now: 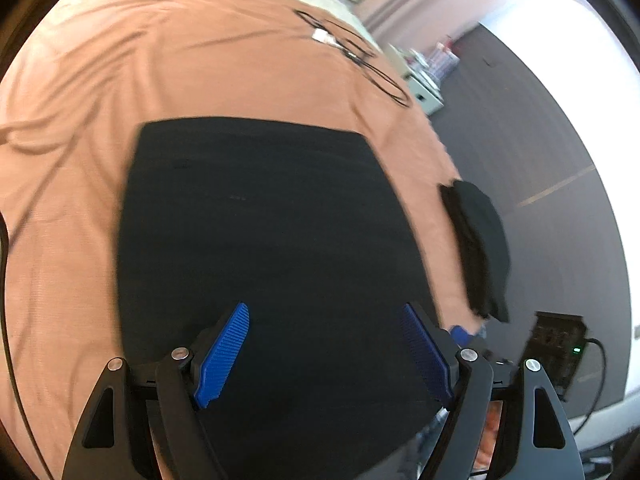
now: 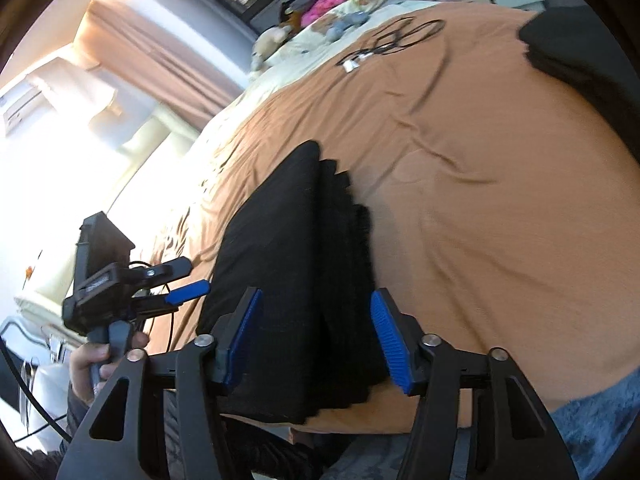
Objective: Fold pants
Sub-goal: 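Lower the folded pants onto the bed and open the left tool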
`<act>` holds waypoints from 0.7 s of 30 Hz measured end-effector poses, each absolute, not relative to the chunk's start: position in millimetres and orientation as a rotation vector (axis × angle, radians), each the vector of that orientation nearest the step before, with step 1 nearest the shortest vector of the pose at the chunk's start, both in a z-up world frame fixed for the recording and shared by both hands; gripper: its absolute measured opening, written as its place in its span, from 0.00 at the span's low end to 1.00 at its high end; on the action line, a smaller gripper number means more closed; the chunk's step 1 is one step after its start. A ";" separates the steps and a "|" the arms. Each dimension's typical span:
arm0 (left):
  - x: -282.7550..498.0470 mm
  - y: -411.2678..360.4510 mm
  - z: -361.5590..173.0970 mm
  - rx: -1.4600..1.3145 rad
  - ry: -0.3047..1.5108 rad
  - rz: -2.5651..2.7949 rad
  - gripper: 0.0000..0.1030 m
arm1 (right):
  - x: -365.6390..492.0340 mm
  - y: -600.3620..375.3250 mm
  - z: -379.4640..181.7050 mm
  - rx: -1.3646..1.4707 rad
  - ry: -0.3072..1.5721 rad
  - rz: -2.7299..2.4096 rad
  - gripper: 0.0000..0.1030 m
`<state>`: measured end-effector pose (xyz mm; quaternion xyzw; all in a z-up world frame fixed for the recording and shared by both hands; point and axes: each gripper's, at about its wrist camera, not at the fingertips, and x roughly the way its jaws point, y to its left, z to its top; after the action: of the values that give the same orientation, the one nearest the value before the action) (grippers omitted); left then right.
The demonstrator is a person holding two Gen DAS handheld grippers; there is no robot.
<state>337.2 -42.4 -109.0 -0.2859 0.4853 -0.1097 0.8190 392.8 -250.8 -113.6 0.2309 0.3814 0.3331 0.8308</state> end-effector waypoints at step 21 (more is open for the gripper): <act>329.5 27.4 -177.1 -0.784 1.066 -0.098 0.60 | 436.8 -214.3 -129.2 0.400 0.956 0.644 0.05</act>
<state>329.5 27.4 -177.1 -0.3637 0.4946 -0.0456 0.7881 436.8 -214.3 -129.2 0.1878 0.4489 0.3025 0.8196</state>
